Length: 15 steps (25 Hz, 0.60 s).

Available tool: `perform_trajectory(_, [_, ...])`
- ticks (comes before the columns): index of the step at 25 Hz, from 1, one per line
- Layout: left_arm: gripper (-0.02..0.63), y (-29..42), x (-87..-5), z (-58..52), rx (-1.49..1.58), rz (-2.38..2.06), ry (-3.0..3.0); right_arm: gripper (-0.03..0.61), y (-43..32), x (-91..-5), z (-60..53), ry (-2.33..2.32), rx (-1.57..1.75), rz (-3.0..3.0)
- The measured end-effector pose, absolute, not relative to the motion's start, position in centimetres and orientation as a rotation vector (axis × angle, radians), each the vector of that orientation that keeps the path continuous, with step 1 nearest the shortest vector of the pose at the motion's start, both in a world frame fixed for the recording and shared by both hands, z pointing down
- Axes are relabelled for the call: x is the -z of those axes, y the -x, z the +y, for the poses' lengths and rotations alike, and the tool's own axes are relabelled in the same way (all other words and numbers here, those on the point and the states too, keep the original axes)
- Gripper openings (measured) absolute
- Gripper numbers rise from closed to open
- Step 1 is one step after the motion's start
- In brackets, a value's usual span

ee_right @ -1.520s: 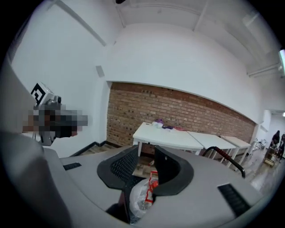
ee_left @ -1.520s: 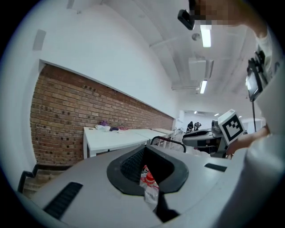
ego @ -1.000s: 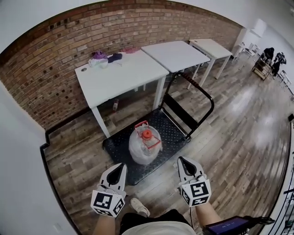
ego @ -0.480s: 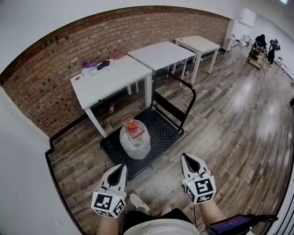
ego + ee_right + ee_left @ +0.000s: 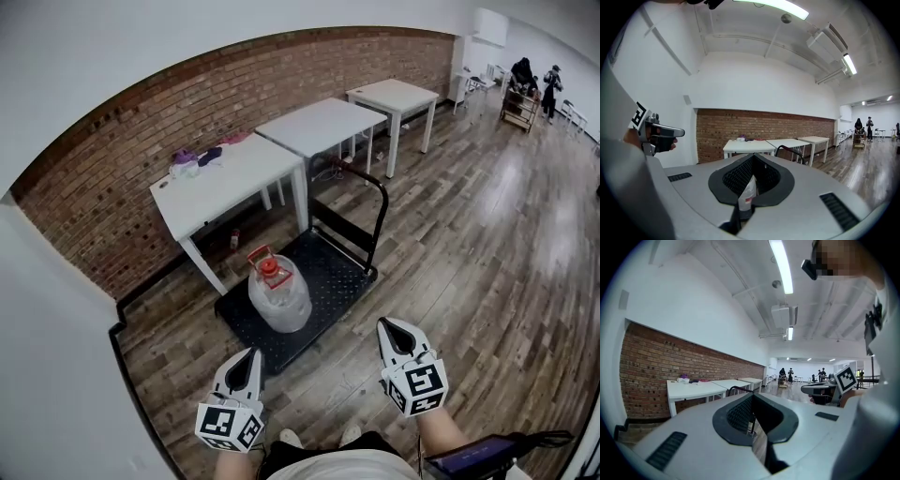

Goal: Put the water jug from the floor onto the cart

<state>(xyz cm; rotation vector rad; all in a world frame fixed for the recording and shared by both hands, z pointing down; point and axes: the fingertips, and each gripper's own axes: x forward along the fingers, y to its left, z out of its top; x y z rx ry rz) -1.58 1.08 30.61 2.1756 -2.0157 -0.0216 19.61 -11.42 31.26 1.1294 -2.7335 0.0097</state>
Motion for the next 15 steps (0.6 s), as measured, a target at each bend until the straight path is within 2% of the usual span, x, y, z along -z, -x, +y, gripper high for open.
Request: perform_trajectory(15, [-0.002,8.7,-29.8,4.3,0.057,-2.078,-2.135,0.002,-13.6,-28.6,-9.4,-1.130,0.031,-2.760])
